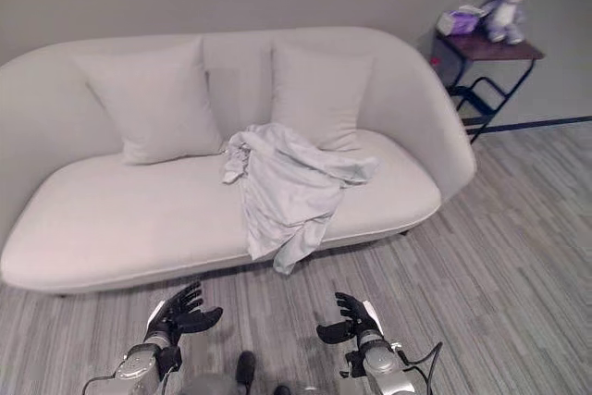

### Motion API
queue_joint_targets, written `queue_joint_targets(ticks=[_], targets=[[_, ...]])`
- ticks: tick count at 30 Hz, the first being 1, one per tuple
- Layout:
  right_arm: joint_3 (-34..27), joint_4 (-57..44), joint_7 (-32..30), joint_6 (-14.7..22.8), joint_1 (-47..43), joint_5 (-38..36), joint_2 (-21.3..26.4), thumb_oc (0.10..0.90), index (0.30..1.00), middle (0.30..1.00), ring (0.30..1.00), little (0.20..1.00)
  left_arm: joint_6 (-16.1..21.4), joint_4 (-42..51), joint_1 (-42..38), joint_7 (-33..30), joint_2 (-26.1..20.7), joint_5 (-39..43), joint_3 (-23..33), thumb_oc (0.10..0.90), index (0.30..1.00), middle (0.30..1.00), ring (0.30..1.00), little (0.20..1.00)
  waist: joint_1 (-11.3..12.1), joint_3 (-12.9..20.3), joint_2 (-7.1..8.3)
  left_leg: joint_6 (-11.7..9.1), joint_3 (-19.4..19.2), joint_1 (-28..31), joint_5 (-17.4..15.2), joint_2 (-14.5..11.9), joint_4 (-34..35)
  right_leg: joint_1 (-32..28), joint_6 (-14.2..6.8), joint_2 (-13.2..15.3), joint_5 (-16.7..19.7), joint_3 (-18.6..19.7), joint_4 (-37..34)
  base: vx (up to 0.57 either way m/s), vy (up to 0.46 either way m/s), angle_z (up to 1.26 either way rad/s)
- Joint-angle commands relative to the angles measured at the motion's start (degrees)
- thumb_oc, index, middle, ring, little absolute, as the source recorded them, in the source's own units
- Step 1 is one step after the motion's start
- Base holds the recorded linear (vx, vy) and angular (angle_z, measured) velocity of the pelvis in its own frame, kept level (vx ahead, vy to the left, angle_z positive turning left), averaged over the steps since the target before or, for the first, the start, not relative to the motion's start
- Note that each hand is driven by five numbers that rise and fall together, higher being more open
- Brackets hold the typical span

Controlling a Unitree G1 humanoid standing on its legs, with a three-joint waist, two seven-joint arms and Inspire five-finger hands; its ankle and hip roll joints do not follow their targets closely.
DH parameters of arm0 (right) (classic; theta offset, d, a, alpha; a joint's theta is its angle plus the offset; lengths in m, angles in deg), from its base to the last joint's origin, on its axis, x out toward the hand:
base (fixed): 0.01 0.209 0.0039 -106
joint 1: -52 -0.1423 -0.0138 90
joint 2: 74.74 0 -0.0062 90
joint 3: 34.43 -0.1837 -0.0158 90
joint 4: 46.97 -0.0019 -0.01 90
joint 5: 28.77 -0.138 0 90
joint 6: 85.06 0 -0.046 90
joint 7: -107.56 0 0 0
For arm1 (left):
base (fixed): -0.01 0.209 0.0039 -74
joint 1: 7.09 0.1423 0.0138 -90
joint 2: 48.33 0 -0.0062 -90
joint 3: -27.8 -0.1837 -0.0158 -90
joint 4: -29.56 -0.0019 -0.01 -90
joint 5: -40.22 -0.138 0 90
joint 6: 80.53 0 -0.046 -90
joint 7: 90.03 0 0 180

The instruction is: Hang the clothes on the sofa on the clothes rack.

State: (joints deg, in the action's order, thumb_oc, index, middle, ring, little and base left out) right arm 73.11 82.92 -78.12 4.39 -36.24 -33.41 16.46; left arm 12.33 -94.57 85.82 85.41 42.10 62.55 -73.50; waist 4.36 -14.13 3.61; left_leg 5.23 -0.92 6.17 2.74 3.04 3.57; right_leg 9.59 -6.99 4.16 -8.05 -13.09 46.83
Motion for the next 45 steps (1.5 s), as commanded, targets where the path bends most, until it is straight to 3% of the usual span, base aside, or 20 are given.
queue_joint_targets(ticks=[1, 3, 4, 6, 8, 15, 17, 18, 19, 20, 24, 25, 26, 29, 31, 37, 38, 40, 42, 45], targets=[[-3.3, -4.33, -0.55, 2.98, -1.75, 0.96, 1.0, 0.8, 0.9, 0.9, 0.9, 0.9, 3.58, 7.62, -2.29, 0.32, -1.97, -0.93, 0.45, 0.8, 0.9, 0.9, 0.9, 0.9, 0.82, 0.76, 1.26, -2.3, 1.37, -0.34, -2.48, -1.91, 1.4, -7.6, -0.43, 10.02, 12.2, 1.07, -17.86, 0.28, -0.066, 0.41], [-3.92, -4.49, -0.59, 3.01, -1.69, 0.69, 1.23, 0.8, 0.9, 0.9, 0.9, 0.9, 3.78, 7.72, -2.39, 0.29, -2.17, -0.76, 0.51, 0.8, 0.9, 0.9, 0.9, 0.9, 0.77, 0.62, 1.19, -2.78, 1.49, 0.1, -3.42, -2.46, 1.43, -7.68, -0.36, 11.26, 11.51, -0.13, -22.56, 0.29, -0.155, 0.15], [-5.11, -5.1, -0.79, 2.79, -1.36, -0.02, 1.4, 0.8, 0.9, 0.9, 0.9, 0.9, 4.03, 7.85, -2.34, 0.09, -2.4, -0.68, 0.66, 0.8, 0.9, 0.9, 0.9, 0.9, 0.32, 0.47, 1.52, -3.88, 2.33, 1.41, -5.43, -2.99, 1.43, -8.55, -1.12, 11.42, 12.38, -0.44, -36.12, 0.4, -0.265, 0.12], [-5.85, -5.68, -0.86, 2.73, -1.09, -0.78, 1.27, 0.8, 0.9, 0.9, 0.9, 0.9, 4.07, 7.54, -2.44, 0.02, -2.41, -0.92, 0.8, 0.8, 0.9, 0.9, 0.9, 0.9, -0.09, 0.57, 1.94, -4.22, 2.44, 1.99, -6.32, -3.06, 1.43, -8.37, -1.99, 10.95, 13.97, 0.59, -41.92, 0.33, -0.211, 0.14], [-6.93, -6.59, -0.86, 2.63, -0.33, -1.08, 1.02, 0.8, 0.9, 0.9, 0.9, 0.9, 4.29, 7.33, -2.45, 0.01, -2.17, -1.5, 1.23, 0.8, 0.9, 0.9, 0.9, 0.9, -1.21, 0.21, 2.4, -5.35, 3.02, 5.21, -8.8, -3.88, 1.43, -4.83, -4.64, 9.96, 18.44, 1.59, -51.3, 0.41, -0.236, 0.21], [-7.72, -7.47, -0.8, 2.52, 0.75, -0.49, 1.73, 0.8, 0.9, 0.9, 0.9, 0.9, 4.55, 7.24, -2.67, -0.12, -2.25, -2.14, 1.33, 0.8, 0.9, 0.9, 0.9, 0.9, -3.34, 0.02, 2.91, -7.49, 5.29, 10.43, -12.06, -6.43, 1.43, -3.53, -5.37, 8.59, 21.39, 4.58, -50.7, 0.3, -0.227, 0.34], [-8.1, -7.66, -0.73, 2.65, 0.85, -0.07, 3.08, 0.8, 0.9, 0.9, 0.9, 0.9, 4.73, 7.33, -2.73, -0.23, -2.15, -2.13, 0.74, 0.8, 0.9, 0.9, 0.9, 0.9, -4.03, 1.4, 2.43, -9.14, 5.5, 11.75, -12.29, -10.15, 1.43, -3.89, -4.31, 7.34, 19.46, 4.82, -47.92, 0.36, -0.426, 0.53], [-8.44, -7.42, -0.67, 2.83, 0.67, 0.12, 4.04, 0.8, 0.9, 0.9, 0.9, 0.9, 4.93, 7.59, -2.6, -0.44, -2.08, -1.51, 0.82, 0.8, 0.9, 0.9, 0.9, 0.9, -4.18, 2.01, 1.26, -10.08, 5.68, 11.85, -10.11, -12.37, 1.21, -4.12, -3.11, 6.06, 17.35, 4.2, -46.61, 0.34, -0.525, 0.21], [-8.25, -8.06, -0.92, 3.27, 0.27, 0.3, 5.29, 0.8, 0.9, 0.9, 0.9, 0.9, 5.22, 8.95, -1.82, -0.2, -2.0, 0.32, 1.32, 0.8, 0.9, 0.9, 0.9, 0.9, -4.09, 2.11, 0.38, -10.9, 6.87, 7.9, -5.47, -14.22, -6.75, -5.92, -0.91, 4.1, 14.46, 3.32, -46.05, 0.37, -0.677, 0.12], [-8.39, -8.96, -1.14, 3.75, 0.26, 0.03, 6.3, 0.8, 0.9, 0.9, 0.9, 0.9, 5.22, 10.53, -0.91, 0.36, -2.47, 0.3, 1.59, 0.8, 0.9, 0.9, 0.9, 0.9, -3.42, 0.88, 0.62, -10.02, 8.14, 1.86, -0.34, -13.62, -19.49, -9.16, 1.48, 2.65, 12.88, 2.73, -47.18, 0.29, -0.66, 0.06], [-8.71, -8.84, -2.69, 3.62, -1.77, -0.31, 7.72, 0.8, 0.9, 0.9, 0.9, 0.9, 4.9, 11.37, -1.06, -0.55, -2.01, 1.25, 2.29, 0.8, 0.9, 0.9, 0.9, 0.9, -2.6, -2.17, 2.11, -6.93, 5.95, -8.96, 0.89, -11.7, -36.5, -13.46, 3.81, 1.78, 11.65, 2.48, -49.75, 0.08, -0.263, -0.1], [-8.69, -8.33, -3.04, 3.48, -2.47, -0.19, 7.93, 0.8, 0.9, 0.9, 0.9, 0.9, 5.17, 12.12, -1.3, -0.72, -1.77, 1.95, 2.54, 0.8, 0.9, 0.9, 0.9, 0.9, -2.5, -2.25, 2.14, -6.88, 3.86, -10.53, -1.03, -10.97, -35.28, -13.97, 3.76, 2.02, 11.28, 2.51, -50.19, 0.26, -0.105, -0.44], [-9.41, -9.31, -3.43, 3.23, -2.98, -0.57, 8.37, 0.8, 0.9, 0.9, 0.9, 0.9, 5.57, 12.89, -1.97, -1.25, -0.92, 2.66, 2.68, 0.8, 0.9, 0.9, 0.9, 0.9, -1.83, -1.98, 2.08, -7.03, 0.98, -11.11, -5.74, -7.75, -25.83, -15.6, 2.83, 2.79, 10.96, 3.34, -51.35, 0.3, 0.041, -0.31], [-9.45, -9.7, -3.78, 3.2, -3.69, 0.78, 9.3, 0.8, 0.9, 0.9, 0.9, 0.9, 6.29, 14.38, -1.12, -1.83, -0.52, 2.26, 2.72, 0.8, 0.9, 0.9, 0.9, 0.9, -0.6, -0.22, -0.07, -7.07, 1.63, -6.89, -4.65, -5.35, -6.19, -15.77, 1.54, 2.06, 9.4, 3.63, -50.3, 0.25, 0.144, -0.52], [-10.11, -10.52, -3.73, 3.59, -3.2, 0.66, 9.69, 0.8, 0.9, 0.9, 0.9, 0.9, 6.18, 15.04, -1.0, -1.78, -0.67, 2.36, 2.47, 0.8, 0.9, 0.9, 0.9, 0.9, -1.18, 0.16, -0.53, -6.5, 2.83, -6.47, -4.45, -4.8, -5.74, -15.32, 1.1, 2.13, 9.02, 3.48, -48.97, 0.17, 0.13, -0.44], [-14.53, -15.64, -4.17, 3.63, -5.24, 3.66, 11.39, 0.8, 0.9, 0.9, 0.9, 0.9, 6.49, 20.39, -0.13, -0.42, -3.6, 1.4, 6.04, 0.8, 0.9, 0.9, 0.9, 0.9, -1.02, -1.26, -1.31, -3.82, 2.43, -0.65, -4.88, -2.9, -0.88, -7.4, -2.44, 6.99, 10.75, 5.01, -30.73, 0.09, 0.155, -0.25], [-14.73, -16.17, -3.68, 3.8, -5.93, 4.28, 11.93, 0.8, 0.9, 0.9, 0.9, 0.9, 6.81, 21.1, -0.07, -0.43, -4.17, 1.62, 7.37, 0.8, 0.9, 0.9, 0.9, 0.9, -0.41, -1.22, -1.32, -4.02, 2.57, 0.59, -5.29, -3.28, 0.6, -6.67, -2.76, 9.34, 12.9, 4.27, -33.08, 0.08, -0.02, 0.1], [-14.69, -17.55, -3.0, 3.8, -6.55, 5.02, 13.14, 0.8, 0.9, 0.9, 0.9, 0.9, 7.01, 21.75, -0.09, -0.33, -4.48, 1.94, 7.94, 0.8, 0.9, 0.9, 0.9, 0.9, -0.2, -1.26, -1.35, -4.29, 2.66, 0.7, -5.39, -3.41, 1.06, -7.23, -2.52, 9.94, 13.28, 3.5, -36.53, 0.08, -0.07, 0.14], [-14.82, -19.42, -2.98, 3.54, -6.99, 6.65, 14.76, 0.8, 0.9, 0.9, 0.9, 0.9, 7.48, 23.36, -0.48, -0.56, -5.58, 1.0, 8.56, 0.8, 0.9, 0.9, 0.9, 0.9, -0.45, -0.96, -0.6, -4.83, 2.72, 0.67, -5.87, -3.45, 1.42, -9.07, -3.48, 9.49, 14.14, 5.1, -45.41, 0.08, -0.109, 0.21], [-13.72, -21.09, -1.82, 4.11, -7.22, 7.78, 15.4, 0.8, 0.9, 0.9, 0.9, 0.9, 8.14, 22.77, -0.89, -0.72, -4.89, 2.0, 9.67, 0.8, 0.9, 0.9, 0.9, 0.9, 0.16, 0.44, 0.71, -5.8, 2.4, 0.96, -6.2, -4.01, 1.43, -11.86, -3.27, 8.57, 14.64, 4.51, -49.89, 0.12, -0.122, 0.41]])
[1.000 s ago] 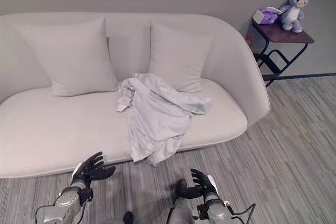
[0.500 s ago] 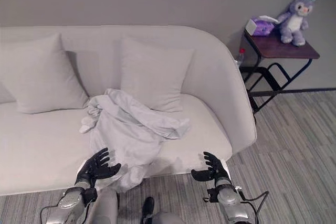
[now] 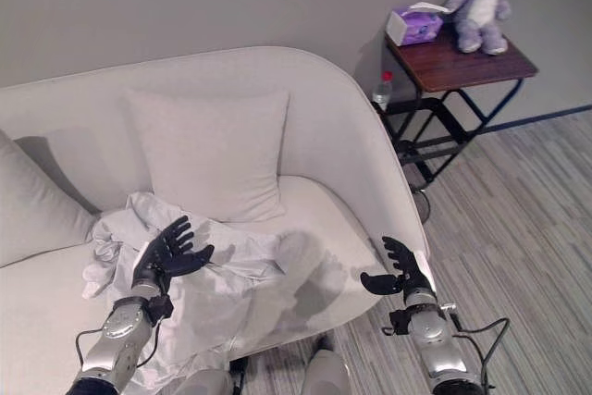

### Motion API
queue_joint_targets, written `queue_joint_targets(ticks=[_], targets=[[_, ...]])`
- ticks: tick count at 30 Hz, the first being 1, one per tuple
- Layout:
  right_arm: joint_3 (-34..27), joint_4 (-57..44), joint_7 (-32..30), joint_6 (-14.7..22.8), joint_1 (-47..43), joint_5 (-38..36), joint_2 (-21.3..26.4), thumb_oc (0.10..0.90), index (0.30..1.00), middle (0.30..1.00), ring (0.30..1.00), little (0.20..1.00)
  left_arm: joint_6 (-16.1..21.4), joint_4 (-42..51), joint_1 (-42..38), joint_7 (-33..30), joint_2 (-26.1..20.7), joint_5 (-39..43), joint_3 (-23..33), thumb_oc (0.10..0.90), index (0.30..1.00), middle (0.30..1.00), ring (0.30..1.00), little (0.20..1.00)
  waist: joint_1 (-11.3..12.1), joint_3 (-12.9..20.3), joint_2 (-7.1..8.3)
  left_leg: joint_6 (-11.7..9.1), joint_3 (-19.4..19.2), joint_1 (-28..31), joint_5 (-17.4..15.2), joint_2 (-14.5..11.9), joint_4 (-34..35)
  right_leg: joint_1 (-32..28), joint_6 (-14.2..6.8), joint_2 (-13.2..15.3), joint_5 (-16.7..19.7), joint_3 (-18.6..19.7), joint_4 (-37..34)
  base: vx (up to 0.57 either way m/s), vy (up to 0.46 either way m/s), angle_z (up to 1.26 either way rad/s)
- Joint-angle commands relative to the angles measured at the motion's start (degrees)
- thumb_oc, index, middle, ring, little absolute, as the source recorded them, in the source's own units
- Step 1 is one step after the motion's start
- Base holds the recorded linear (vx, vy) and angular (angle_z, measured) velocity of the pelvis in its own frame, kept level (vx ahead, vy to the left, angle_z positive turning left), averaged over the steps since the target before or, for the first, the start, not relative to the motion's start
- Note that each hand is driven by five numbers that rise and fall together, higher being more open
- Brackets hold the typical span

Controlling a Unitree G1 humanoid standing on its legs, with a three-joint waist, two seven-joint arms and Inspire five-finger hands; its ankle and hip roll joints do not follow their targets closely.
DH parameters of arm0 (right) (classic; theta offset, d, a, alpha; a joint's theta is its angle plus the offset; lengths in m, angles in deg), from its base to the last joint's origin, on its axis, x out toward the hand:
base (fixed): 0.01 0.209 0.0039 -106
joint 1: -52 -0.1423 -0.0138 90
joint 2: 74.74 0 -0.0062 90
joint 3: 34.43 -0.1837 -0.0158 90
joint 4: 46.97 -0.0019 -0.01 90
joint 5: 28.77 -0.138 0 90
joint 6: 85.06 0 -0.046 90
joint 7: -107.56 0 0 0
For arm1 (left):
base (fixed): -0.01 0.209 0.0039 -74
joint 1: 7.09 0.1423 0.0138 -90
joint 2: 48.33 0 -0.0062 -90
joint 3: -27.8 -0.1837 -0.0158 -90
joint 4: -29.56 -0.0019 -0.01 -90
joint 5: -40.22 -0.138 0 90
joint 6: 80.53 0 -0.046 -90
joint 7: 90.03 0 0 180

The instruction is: Hang the clothes on the sofa on the clothes rack.

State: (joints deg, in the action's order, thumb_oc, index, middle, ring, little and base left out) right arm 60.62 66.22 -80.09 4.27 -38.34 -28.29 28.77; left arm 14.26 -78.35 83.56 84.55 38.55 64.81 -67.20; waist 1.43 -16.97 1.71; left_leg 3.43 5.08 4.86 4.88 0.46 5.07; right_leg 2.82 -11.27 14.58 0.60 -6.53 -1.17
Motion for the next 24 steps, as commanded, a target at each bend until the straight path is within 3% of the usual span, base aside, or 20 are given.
queue_joint_targets(ticks=[1, 8, 9, 10, 11, 13, 14, 15, 17, 18, 19, 20, 21, 22, 23, 24], targets=[[-1.24, -4.42, 0.16, 4.22, -5.09, 2.67, 3.11, 0.8, 0.9, 0.9, 0.9, 0.9, 6.2, 6.57, 1.41, 0.14, -1.32, -0.26, 3.37, 0.8, 0.9, 0.9, 0.9, 0.9, 3.03, 3.26, 2.58, -4.01, -3.54, 2.32, -8.37, -1.45, -0.07, -5.25, 1.01, -1.87, 6.04, -2.14, -2.05, 0.08, -0.076, 0.26], [-0.07, -5.32, 0.85, 5.17, -5.34, 3.71, 4.73, 0.8, 0.9, 0.9, 0.9, 0.9, 7.02, 8.26, -0.43, 0.47, -0.53, 1.06, 1.57, 0.8, 0.9, 0.9, 0.9, 0.9, 2.83, 3.86, 2.61, -5.81, -0.46, 1.95, -7.93, -3.24, -0.07, -7.67, 2.19, -3.8, 3.82, -3.11, -3.01, 0.03, -0.085, 0.22], [-0.7, -5.99, 0.56, 5.33, -5.05, 3.49, 4.89, 0.8, 0.9, 0.9, 0.9, 0.9, 7.18, 9.01, -1.9, 0.59, -0.49, 1.29, 0.15, 0.8, 0.9, 0.9, 0.9, 0.9, 2.5, 2.83, 2.68, -6.28, -0.18, -1.33, -9.39, -3.58, -5.86, -7.58, 3.02, -3.38, 1.99, -3.89, -1.65, -0.04, -0.043, 0.26], [-0.7, -5.99, 0.57, 5.33, -5.05, 3.49, 4.88, 0.8, 0.9, 0.9, 0.9, 0.9, 7.18, 9.0, -1.9, 0.59, -0.49, 1.29, 0.16, 0.8, 0.9, 0.9, 0.9, 0.9, 2.44, 2.91, 2.7, -6.27, -0.11, -1.49, -9.41, -3.55, -5.95, -7.5, 3.01, -3.36, 1.99, -3.95, -1.63, -0.16, 0.102, 0.49], [-1.15, -5.75, -0.59, 5.41, -4.96, 2.4, 4.89, 0.8, 0.9, 0.9, 0.9, 0.9, 7.6, 9.69, -3.83, 0.17, 0.35, 2.48, -1.74, 0.8, 0.9, 0.9, 0.9, 0.9, 1.56, 1.26, 2.97, -8.13, -3.19, -6.96, -9.47, -5.84, -13.44, -7.78, 3.49, -1.57, 1.31, -5.52, -0.22, -0.14, 0.251, 0.71], [-0.46, -5.17, -0.74, 5.13, -4.79, 2.23, 4.26, 0.8, 0.9, 0.9, 0.9, 0.9, 7.67, 10.73, -3.84, -0.46, 0.81, 2.64, -1.77, 0.8, 0.9, 0.9, 0.9, 0.9, 1.37, 1.48, 2.62, -8.8, -3.33, -6.88, -8.45, -10.98, -13.55, -8.31, 2.66, 0.13, 1.39, -5.1, -0.21, -0.07, 0.426, 0.8], [-0.45, -4.93, -0.89, 4.95, -4.31, 1.82, 3.63, 0.8, 0.9, 0.9, 0.9, 0.9, 7.6, 10.92, -3.82, -0.92, 0.78, 2.56, -1.82, 0.8, 0.9, 0.9, 0.9, 0.9, 1.36, 1.94, 2.82, -9.58, -2.91, -6.44, -6.32, -14.8, -12.3, -8.54, 2.03, 1.8, 1.48, -4.69, -0.63, 0.04, 0.471, 0.44], [-0.38, -5.22, -0.82, 4.72, -3.57, 1.55, 2.95, 0.8, 0.9, 0.9, 0.9, 0.9, 7.28, 11.28, -3.65, -0.93, 0.76, 2.61, -1.97, 0.8, 0.9, 0.9, 0.9, 0.9, 1.34, 2.38, 2.64, -9.88, -2.73, -5.57, -4.55, -17.04, -10.45, -8.94, 1.75, 2.46, 1.27, -4.36, -0.99, 0.07, 0.579, 0.17], [-0.16, -4.35, -1.55, 4.77, -3.13, 0.22, 1.39, 0.8, 0.9, 0.9, 0.9, 0.9, 6.93, 11.92, -3.8, -0.8, 0.03, 2.26, -2.77, 0.8, 0.9, 0.9, 0.9, 0.9, 1.58, 3.88, 1.85, -11.83, 0.07, -5.86, 1.99, -21.76, -7.46, -8.91, 0.19, 4.51, 1.19, -3.65, -1.35, 0.1, 0.622, -0.05], [0.26, -4.4, -1.44, 4.91, -2.83, -0.7, 0.66, 0.8, 0.9, 0.9, 0.9, 0.9, 7.05, 12.53, -3.91, -0.79, -0.02, 2.75, -2.95, 0.8, 0.9, 0.9, 0.9, 0.9, 2.08, 4.96, 0.91, -12.32, 3.04, -5.16, 0.47, -21.26, -5.61, -8.46, -0.6, 5.46, 1.38, -2.58, -2.01, 0.09, 0.432, 0.04], [0.25, -4.43, -1.44, 4.9, -2.75, -0.71, 0.67, 0.8, 0.9, 0.9, 0.9, 0.9, 7.04, 12.55, -3.84, -0.79, -0.02, 2.76, -2.98, 0.8, 0.9, 0.9, 0.9, 0.9, 2.14, 5.04, 0.86, -12.33, 2.98, -5.11, 0.4, -21.33, -5.56, -8.47, -0.61, 5.41, 1.36, -2.56, -2.04, 0.13, 0.753, -0.01], [-0.51, -4.51, -0.56, 4.33, -2.0, 0.07, -0.44, 0.8, 0.9, 0.9, 0.9, 0.9, 6.79, 12.82, -5.15, 0.11, 0.19, 2.0, -4.13, 0.8, 0.9, 0.9, 0.9, 0.9, 0.77, 6.86, -0.16, -14.81, 4.73, -2.82, -5.09, -19.18, -2.89, -8.6, -3.47, 9.44, 7.7, -3.15, -3.51, 0.05, 0.732, -0.16], [-0.3, -4.68, -0.73, 3.92, -2.24, 0.68, -1.27, 0.8, 0.9, 0.9, 0.9, 0.9, 6.64, 12.72, -6.01, 0.21, -0.29, 2.16, -4.9, 0.8, 0.9, 0.9, 0.9, 0.9, 0.51, 6.76, 0.45, -14.18, 3.97, -2.63, -7.08, -16.83, -3.73, -6.59, -3.73, 12.22, 16.12, -2.2, -3.29, 0.05, 0.905, -0.15], [0.07, -3.98, -1.05, 3.64, -3.16, 0.68, -2.07, 0.8, 0.9, 0.9, 0.9, 0.9, 6.51, 12.63, -6.84, 0.37, -1.02, 1.71, -5.36, 0.8, 0.9, 0.9, 0.9, 0.9, 0.8, 6.43, 0.69, -13.34, 2.44, -2.08, -8.7, -15.37, -4.58, -5.68, -3.73, 13.82, 19.6, -2.85, -3.17, -0.06, 0.577, -0.12], [0.21, -3.3, -1.3, 3.54, -4.02, 0.22, -2.91, 0.8, 0.9, 0.9, 0.9, 0.9, 6.55, 13.48, -7.3, 0.79, -2.06, 0.84, -5.73, 0.8, 0.9, 0.9, 0.9, 0.9, 0.91, 5.98, 0.96, -12.11, 1.22, -1.97, -9.38, -13.93, -4.82, -4.75, -3.57, 14.5, 20.37, -3.18, -2.66, -0.09, 0.523, -0.14], [0.55, -3.55, -1.27, 3.6, -4.75, -0.22, -4.02, 0.8, 0.9, 0.9, 0.9, 0.9, 6.37, 14.03, -7.53, 1.2, -2.8, 0.47, -5.79, 0.8, 0.9, 0.9, 0.9, 0.9, 0.84, 5.13, 0.64, -11.03, 0.12, -1.64, -9.46, -12.78, -4.78, -3.78, -1.97, 12.92, 17.32, -1.94, -0.17, -0.1, 0.353, -0.36]])
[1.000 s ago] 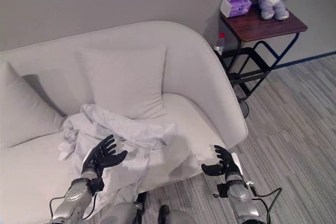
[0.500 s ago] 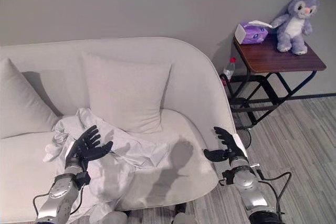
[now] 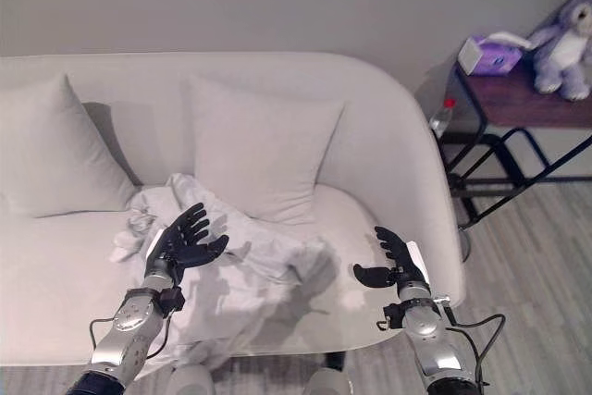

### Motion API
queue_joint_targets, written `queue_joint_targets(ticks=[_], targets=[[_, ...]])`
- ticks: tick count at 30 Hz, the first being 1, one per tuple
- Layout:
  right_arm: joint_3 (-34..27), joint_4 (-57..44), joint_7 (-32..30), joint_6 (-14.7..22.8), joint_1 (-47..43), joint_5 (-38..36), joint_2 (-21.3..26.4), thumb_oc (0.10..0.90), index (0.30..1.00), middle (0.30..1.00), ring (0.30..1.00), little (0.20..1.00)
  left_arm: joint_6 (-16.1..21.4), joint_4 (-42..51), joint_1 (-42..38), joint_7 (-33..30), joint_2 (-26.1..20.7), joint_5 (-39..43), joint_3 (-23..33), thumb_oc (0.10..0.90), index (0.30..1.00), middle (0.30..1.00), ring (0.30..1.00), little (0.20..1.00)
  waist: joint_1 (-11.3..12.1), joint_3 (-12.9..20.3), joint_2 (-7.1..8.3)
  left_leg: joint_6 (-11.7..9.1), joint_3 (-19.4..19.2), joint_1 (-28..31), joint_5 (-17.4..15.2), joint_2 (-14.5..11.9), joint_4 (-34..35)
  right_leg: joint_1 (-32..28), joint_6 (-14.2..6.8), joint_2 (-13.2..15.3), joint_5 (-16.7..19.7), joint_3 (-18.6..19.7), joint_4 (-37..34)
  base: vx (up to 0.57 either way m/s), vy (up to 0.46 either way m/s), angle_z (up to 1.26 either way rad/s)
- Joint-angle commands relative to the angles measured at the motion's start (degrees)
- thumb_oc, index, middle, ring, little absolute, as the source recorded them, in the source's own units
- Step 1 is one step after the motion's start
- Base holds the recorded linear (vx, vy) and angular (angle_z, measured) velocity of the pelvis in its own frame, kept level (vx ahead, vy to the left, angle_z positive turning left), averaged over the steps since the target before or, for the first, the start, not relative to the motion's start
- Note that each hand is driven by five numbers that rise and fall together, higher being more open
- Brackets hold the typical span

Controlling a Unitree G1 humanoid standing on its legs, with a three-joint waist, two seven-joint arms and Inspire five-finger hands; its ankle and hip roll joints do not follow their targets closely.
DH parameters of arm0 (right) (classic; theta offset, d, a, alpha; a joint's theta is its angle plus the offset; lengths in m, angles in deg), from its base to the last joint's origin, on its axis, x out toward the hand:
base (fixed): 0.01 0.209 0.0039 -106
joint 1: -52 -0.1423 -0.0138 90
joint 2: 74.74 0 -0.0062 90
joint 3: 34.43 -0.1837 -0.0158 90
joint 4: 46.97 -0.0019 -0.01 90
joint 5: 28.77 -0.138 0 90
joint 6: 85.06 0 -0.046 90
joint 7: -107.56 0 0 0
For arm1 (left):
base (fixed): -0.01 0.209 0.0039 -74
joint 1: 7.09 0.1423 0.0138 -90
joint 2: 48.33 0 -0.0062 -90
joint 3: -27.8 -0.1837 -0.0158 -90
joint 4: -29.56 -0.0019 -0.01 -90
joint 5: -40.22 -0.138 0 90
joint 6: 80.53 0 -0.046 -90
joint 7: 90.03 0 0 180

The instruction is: Hang the clothes on the sofa on the clothes rack.

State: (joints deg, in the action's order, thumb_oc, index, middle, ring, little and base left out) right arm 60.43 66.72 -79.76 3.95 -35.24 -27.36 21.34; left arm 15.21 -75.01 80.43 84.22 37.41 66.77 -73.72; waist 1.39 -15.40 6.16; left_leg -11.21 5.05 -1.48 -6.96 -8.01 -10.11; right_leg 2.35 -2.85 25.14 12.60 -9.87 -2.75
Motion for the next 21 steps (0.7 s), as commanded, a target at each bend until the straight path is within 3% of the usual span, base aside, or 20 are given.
queue_joint_targets(ticks=[1, 2, 4, 6, 7, 9, 10, 11, 12, 14, 15, 16, 17, 21], targets=[[0.74, -4.04, -1.6, 3.91, -7.9, -1.15, 3.37, 0.8, 0.9, 0.9, 0.9, 0.9, 5.41, 10.69, -4.44, 1.53, -1.69, -1.49, 0.76, 0.8, 0.9, 0.9, 0.9, 0.9, 0.94, 3.62, -3.66, 3.65, 0.08, 4.57, 2.53, -4.15, 10.44, -2.96, -10.39, 2.5, 5.33, 1.61, 1.59, -0.16, 0.497, -0.44], [1.7, -5.14, -1.08, 4.44, -8.23, -1.44, 3.26, 0.8, 0.9, 0.9, 0.9, 0.9, 5.31, 10.67, -4.49, 2.73, -2.15, -0.64, 0.72, 0.8, 0.9, 0.9, 0.9, 0.9, 1.39, 2.64, -4.78, 5.23, -1.63, 5.23, 3.31, -2.23, 11.27, -1.78, -8.73, -2.35, 0.06, 2.5, 6.89, -0.13, 0.464, -0.36], [2.35, -6.03, -0.51, 5.14, -8.51, -2.31, 3.18, 0.8, 0.9, 0.9, 0.9, 0.9, 4.73, 10.86, -3.41, 3.63, -2.18, -0.33, 0.51, 0.8, 0.9, 0.9, 0.9, 0.9, 2.03, 2.45, -6.36, 6.94, -2.92, 5.5, 4.19, -0.67, 12.27, -1.67, -6.22, -6.15, -8.36, -3.63, 11.76, -0.11, 0.452, -0.31], [3.37, -6.21, -0.16, 5.05, -9.18, -2.16, 3.35, 0.8, 0.9, 0.9, 0.9, 0.9, 4.21, 10.59, -3.15, 3.61, -2.0, -1.37, 0.55, 0.8, 0.9, 0.9, 0.9, 0.9, 2.25, 2.54, -6.69, 7.75, -3.78, 6.15, 4.82, 0.73, 13.59, -1.61, -4.5, -10.21, -13.72, -6.73, 13.39, -0.03, 0.201, -0.14], [3.37, -6.19, -0.16, 5.05, -9.22, -2.16, 3.35, 0.8, 0.9, 0.9, 0.9, 0.9, 4.2, 10.59, -3.17, 3.61, -1.99, -1.38, 0.56, 0.8, 0.9, 0.9, 0.9, 0.9, 2.2, 2.64, -6.67, 7.76, -3.73, 5.98, 5.0, 0.76, 13.66, -1.5, -4.46, -10.2, -13.58, -6.78, 13.27, 0.0, 0.097, -0.29], [3.81, -6.69, -0.27, 5.01, -9.34, -1.1, 4.37, 0.8, 0.9, 0.9, 0.9, 0.9, 3.63, 10.37, -2.32, 3.31, -1.14, -2.74, 0.8, 0.8, 0.9, 0.9, 0.9, 0.9, 2.08, 2.92, -5.73, 8.25, -4.72, 7.16, 4.96, 3.23, 15.11, -3.57, -2.92, -16.05, -15.72, -4.82, 9.57, 0.06, 0.049, -0.41], [3.81, -6.7, -0.27, 5.0, -9.34, -1.1, 4.37, 0.8, 0.9, 0.9, 0.9, 0.9, 3.63, 10.37, -2.32, 3.31, -1.14, -2.74, 0.8, 0.8, 0.9, 0.9, 0.9, 0.9, 2.07, 2.95, -5.73, 8.26, -4.7, 7.13, 4.98, 3.23, 15.11, -3.57, -2.92, -16.06, -15.69, -4.84, 9.52, 0.07, -0.004, -0.14], [3.86, -6.76, -0.24, 5.17, -9.36, -1.5, 4.52, 0.8, 0.9, 0.9, 0.9, 0.9, 3.73, 10.14, -2.48, 3.18, -0.8, -3.08, 0.78, 0.8, 0.9, 0.9, 0.9, 0.9, 1.67, 2.63, -5.3, 8.15, -4.34, 7.29, 4.81, 3.8, 15.11, -2.79, -2.51, -17.16, -14.85, -2.09, 8.48, 0.07, -0.092, -0.01], [3.88, -7.11, -0.43, 5.44, -10.24, -1.42, 5.17, 0.8, 0.9, 0.9, 0.9, 0.9, 4.38, 10.11, -2.48, 2.87, -0.19, -2.86, 1.7, 0.8, 0.9, 0.9, 0.9, 0.9, 1.77, 3.04, -5.01, 7.78, -4.35, 7.12, 4.77, 3.8, 15.11, -4.15, -2.97, -17.98, -13.3, -0.91, 3.52, 0.11, -0.124, 0.03], [4.05, -7.46, -0.81, 5.83, -11.19, -1.17, 5.84, 0.8, 0.9, 0.9, 0.9, 0.9, 4.67, 10.45, -2.6, 3.13, 0.16, -2.27, 1.59, 0.8, 0.9, 0.9, 0.9, 0.9, 1.56, 2.61, -4.69, 7.44, -4.53, 5.73, 4.48, 3.69, 11.22, -6.43, -2.49, -18.25, -12.66, -0.21, -0.04, 0.05, -0.101, -0.05], [4.08, -7.97, -1.03, 5.94, -11.78, -1.22, 6.35, 0.8, 0.9, 0.9, 0.9, 0.9, 4.79, 10.45, -3.07, 2.95, 0.4, -1.75, 1.32, 0.8, 0.9, 0.9, 0.9, 0.9, 1.5, 1.58, -4.25, 6.89, -3.81, 2.86, 3.66, 4.06, 5.3, -7.32, -2.07, -17.94, -12.23, -0.12, -1.19, -0.03, -0.04, -0.15], [4.08, -7.97, -1.03, 5.94, -11.79, -1.23, 6.35, 0.8, 0.9, 0.9, 0.9, 0.9, 4.79, 10.45, -3.08, 2.95, 0.4, -1.75, 1.32, 0.8, 0.9, 0.9, 0.9, 0.9, 1.46, 1.6, -4.27, 6.9, -3.75, 2.72, 3.56, 4.05, 5.11, -7.31, -2.07, -17.94, -12.22, -0.17, -1.21, -0.04, 0.023, -0.16], [4.69, -7.92, -1.15, 6.14, -12.56, -1.54, 7.42, 0.8, 0.9, 0.9, 0.9, 0.9, 5.14, 10.15, -4.16, 2.24, 0.85, -1.68, 0.53, 0.8, 0.9, 0.9, 0.9, 0.9, 1.49, 0.51, -3.75, 5.33, -1.2, -0.17, 3.43, 4.19, 1.95, -8.35, -2.15, -17.32, -12.5, 0.33, -2.25, 0.05, 0.108, -0.1], [3.8, -7.91, -0.77, 5.71, -11.14, -0.32, 8.5, 0.8, 0.9, 0.9, 0.9, 0.9, 4.87, 10.09, -5.69, 2.11, 0.08, -6.61, -1.45, 0.8, 0.9, 0.9, 0.9, 0.9, 0.57, 1.94, -5.01, 6.5, -1.76, 0.22, 5.76, 1.37, 11.61, -8.45, -4.06, -16.74, -13.59, -0.44, -2.25, 0.11, 0.193, -0.06]])
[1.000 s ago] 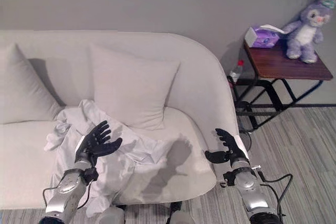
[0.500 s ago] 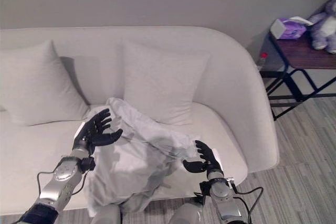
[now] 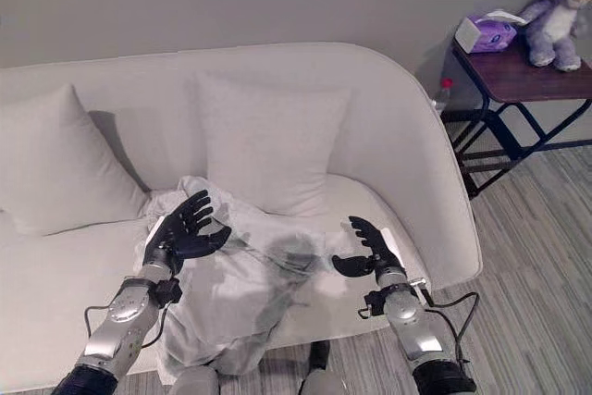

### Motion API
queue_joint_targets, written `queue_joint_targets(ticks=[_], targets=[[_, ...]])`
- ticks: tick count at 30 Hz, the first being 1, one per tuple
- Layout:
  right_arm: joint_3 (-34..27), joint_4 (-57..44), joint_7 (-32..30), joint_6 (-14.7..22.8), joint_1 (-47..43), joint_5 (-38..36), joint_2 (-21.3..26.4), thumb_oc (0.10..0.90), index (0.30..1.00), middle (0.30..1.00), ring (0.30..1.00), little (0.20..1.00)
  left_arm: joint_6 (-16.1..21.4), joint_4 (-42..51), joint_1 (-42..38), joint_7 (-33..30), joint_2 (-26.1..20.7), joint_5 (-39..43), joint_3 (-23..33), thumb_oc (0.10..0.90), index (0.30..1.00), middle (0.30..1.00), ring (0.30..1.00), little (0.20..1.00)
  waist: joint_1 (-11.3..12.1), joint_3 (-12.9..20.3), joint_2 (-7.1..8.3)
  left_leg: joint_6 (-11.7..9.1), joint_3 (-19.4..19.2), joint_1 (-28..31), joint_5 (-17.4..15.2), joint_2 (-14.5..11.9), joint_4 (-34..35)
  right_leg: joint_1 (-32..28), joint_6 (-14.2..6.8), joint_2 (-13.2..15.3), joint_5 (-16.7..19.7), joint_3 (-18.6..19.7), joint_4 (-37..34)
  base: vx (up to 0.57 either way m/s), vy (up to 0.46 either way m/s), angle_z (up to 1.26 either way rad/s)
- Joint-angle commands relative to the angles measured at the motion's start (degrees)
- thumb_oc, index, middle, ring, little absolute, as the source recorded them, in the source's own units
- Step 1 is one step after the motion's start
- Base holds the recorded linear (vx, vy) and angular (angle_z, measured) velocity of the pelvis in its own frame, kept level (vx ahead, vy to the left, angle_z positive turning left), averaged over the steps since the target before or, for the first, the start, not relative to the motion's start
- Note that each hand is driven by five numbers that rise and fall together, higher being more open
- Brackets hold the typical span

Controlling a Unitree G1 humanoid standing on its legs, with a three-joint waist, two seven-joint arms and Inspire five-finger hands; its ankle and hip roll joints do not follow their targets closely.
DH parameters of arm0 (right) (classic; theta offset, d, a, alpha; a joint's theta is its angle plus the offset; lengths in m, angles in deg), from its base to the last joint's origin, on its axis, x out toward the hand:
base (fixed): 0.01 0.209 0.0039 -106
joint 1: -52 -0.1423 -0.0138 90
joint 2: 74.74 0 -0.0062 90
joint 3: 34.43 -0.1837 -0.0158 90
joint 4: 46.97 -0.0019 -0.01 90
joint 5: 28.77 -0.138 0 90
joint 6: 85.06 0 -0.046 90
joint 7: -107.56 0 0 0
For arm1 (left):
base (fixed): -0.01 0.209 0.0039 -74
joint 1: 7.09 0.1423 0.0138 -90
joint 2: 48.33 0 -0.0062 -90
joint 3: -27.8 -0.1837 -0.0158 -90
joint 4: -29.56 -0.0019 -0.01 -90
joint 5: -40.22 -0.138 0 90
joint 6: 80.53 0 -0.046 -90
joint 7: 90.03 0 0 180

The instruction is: Hang the clothes on the sofa on the clothes rack.

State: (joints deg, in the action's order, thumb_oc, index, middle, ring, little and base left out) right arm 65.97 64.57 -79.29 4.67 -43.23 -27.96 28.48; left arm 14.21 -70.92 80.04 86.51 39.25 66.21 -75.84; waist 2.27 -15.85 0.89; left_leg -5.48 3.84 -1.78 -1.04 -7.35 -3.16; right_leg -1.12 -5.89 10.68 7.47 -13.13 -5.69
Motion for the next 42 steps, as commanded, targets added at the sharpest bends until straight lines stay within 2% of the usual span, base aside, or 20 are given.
queue_joint_targets(ticks=[1, 4, 7, 16, 20, 21, 23, 24, 28, 31, 37, 42], targets=[[-1.93, -6.43, -1.43, 4.89, -3.4, 0.96, 1.66, 0.8, 0.9, 0.9, 0.9, 0.9, 6.31, 5.92, -6.95, -0.49, -2.36, -7.09, 0.07, 0.8, 0.9, 0.9, 0.9, 0.9, -0.62, 1.93, 0.28, 0.76, -1.07, 0.29, 0.52, 1.08, 5.27, -4.17, -1.38, -1.66, -7.61, 2.93, 0.69, 0.02, 0.233, -0.35], [-2.43, -7.24, -1.8, 5.3, -3.83, 1.33, 1.46, 0.8, 0.9, 0.9, 0.9, 0.9, 6.83, 6.29, -8.74, -0.38, -3.56, -9.83, -0.25, 0.8, 0.9, 0.9, 0.9, 0.9, -0.97, 2.08, 0.7, 1.12, -2.5, 0.57, 0.6, 1.87, 6.86, -1.94, -2.03, -0.58, -6.26, 4.71, 0.69, -0.03, 0.165, -0.11], [-0.98, -6.93, -1.82, 5.75, -7.25, 1.46, 1.13, 0.8, 0.9, 0.9, 0.9, 0.9, 7.31, 6.12, -13.08, -1.35, -7.03, -13.95, -0.72, 0.8, 0.9, 0.9, 0.9, 0.9, -0.63, 0.94, 1.64, 2.27, -4.69, 0.25, 0.12, 2.73, 7.43, 1.45, -3.23, 0.99, -3.89, 6.56, 0.69, -0.09, 0.177, -0.36], [5.28, -3.34, -2.49, 6.37, -17.35, 0.14, 0.56, 0.8, 0.9, 0.9, 0.9, 0.9, 8.05, -2.44, -27.21, -8.38, -13.22, -22.02, -2.22, 0.8, 0.9, 0.9, 0.9, 0.9, -0.39, -2.94, 3.58, 2.68, -6.55, -3.26, 0.92, 3.94, 8.06, 7.91, -4.67, 2.53, -0.5, 7.45, 0.69, -0.09, 0.061, -0.14], [6.69, -1.63, -3.93, 7.51, -22.82, -1.16, 3.0, 0.8, 0.9, 0.9, 0.9, 0.9, 7.47, -8.22, -36.44, -11.99, -20.01, -28.37, -3.53, 0.8, 0.9, 0.9, 0.9, 0.9, -0.77, -5.13, 4.02, 2.16, -6.63, -5.59, 2.0, 3.68, 8.14, 10.59, -5.01, 2.54, 0.86, 7.32, 0.69, -0.09, 0.025, -0.02], [6.69, -1.63, -3.93, 7.51, -22.82, -1.16, 3.0, 0.8, 0.9, 0.9, 0.9, 0.9, 7.47, -8.22, -36.44, -11.99, -20.01, -28.37, -3.53, 0.8, 0.9, 0.9, 0.9, 0.9, -0.77, -5.13, 4.02, 2.16, -6.63, -5.59, 2.0, 3.68, 8.14, 10.59, -5.01, 2.54, 0.86, 7.32, 0.69, -0.06, 0.005, 0.02], [6.96, -1.82, -4.77, 8.63, -25.29, -2.42, 4.45, 0.8, 0.9, 0.9, 0.9, 0.9, 7.24, -12.25, -41.05, -14.18, -24.63, -30.68, -4.4, 0.8, 0.9, 0.9, 0.9, 0.9, -1.05, -6.68, 4.34, 1.8, -6.36, -7.13, 2.69, 3.29, 8.08, 12.08, -5.16, 2.17, 1.58, 7.31, 0.69, -0.06, 0.004, 0.02], [6.94, -1.75, -4.78, 8.66, -25.41, -2.45, 4.41, 0.8, 0.9, 0.9, 0.9, 0.9, 7.31, -12.41, -41.26, -14.21, -24.67, -30.66, -4.5, 0.8, 0.9, 0.9, 0.9, 0.9, -1.04, -6.72, 4.39, 1.79, -6.35, -7.21, 2.71, 3.28, 8.07, 12.15, -5.16, 2.16, 1.6, 7.3, 0.69, -0.03, 0.006, 0.02], [6.52, -3.3, -4.65, 10.8, -26.72, -4.66, 6.4, 0.8, 0.9, 0.9, 0.9, 0.9, 6.52, -16.23, -42.31, -16.62, -32.29, -35.51, -3.92, 0.8, 0.9, 0.9, 0.9, 0.9, -1.02, -7.94, 5.08, 1.36, -6.4, -9.9, 3.51, 2.58, 7.67, 14.87, -5.5, 1.5, 2.18, 7.42, 0.69, -0.04, 0.012, 0.0], [5.67, -5.26, -4.15, 11.58, -26.12, -5.03, 8.16, 0.8, 0.9, 0.9, 0.9, 0.9, 6.44, -17.99, -42.21, -17.55, -35.06, -36.42, -2.84, 0.8, 0.9, 0.9, 0.9, 0.9, -1.17, -8.58, 5.53, 1.07, -6.38, -11.04, 3.9, 2.14, 7.41, 15.87, -5.7, 1.47, 2.38, 7.22, 0.69, -0.01, 0.005, -0.01], [4.15, -7.09, -4.11, 12.36, -25.03, -5.62, 10.24, 0.8, 0.9, 0.9, 0.9, 0.9, 6.17, -20.04, -41.29, -18.81, -37.28, -34.98, -0.36, 0.8, 0.9, 0.9, 0.9, 0.9, -1.55, -9.96, 6.0, 0.7, -5.81, -12.89, 4.46, 1.76, 7.3, 17.25, -5.82, 1.35, 2.82, 6.8, 0.69, -0.01, 0.007, 0.05], [3.66, -8.97, -3.09, 12.14, -23.41, -5.05, 10.37, 0.8, 0.9, 0.9, 0.9, 0.9, 6.04, -19.19, -37.71, -17.89, -36.78, -33.99, 1.99, 0.8, 0.9, 0.9, 0.9, 0.9, -1.49, -11.35, 6.04, 0.59, -5.7, -13.48, 4.53, 1.57, 7.01, 17.61, -5.82, 1.36, 3.02, 6.61, 0.69, 0.0, 0.0, 0.0]])
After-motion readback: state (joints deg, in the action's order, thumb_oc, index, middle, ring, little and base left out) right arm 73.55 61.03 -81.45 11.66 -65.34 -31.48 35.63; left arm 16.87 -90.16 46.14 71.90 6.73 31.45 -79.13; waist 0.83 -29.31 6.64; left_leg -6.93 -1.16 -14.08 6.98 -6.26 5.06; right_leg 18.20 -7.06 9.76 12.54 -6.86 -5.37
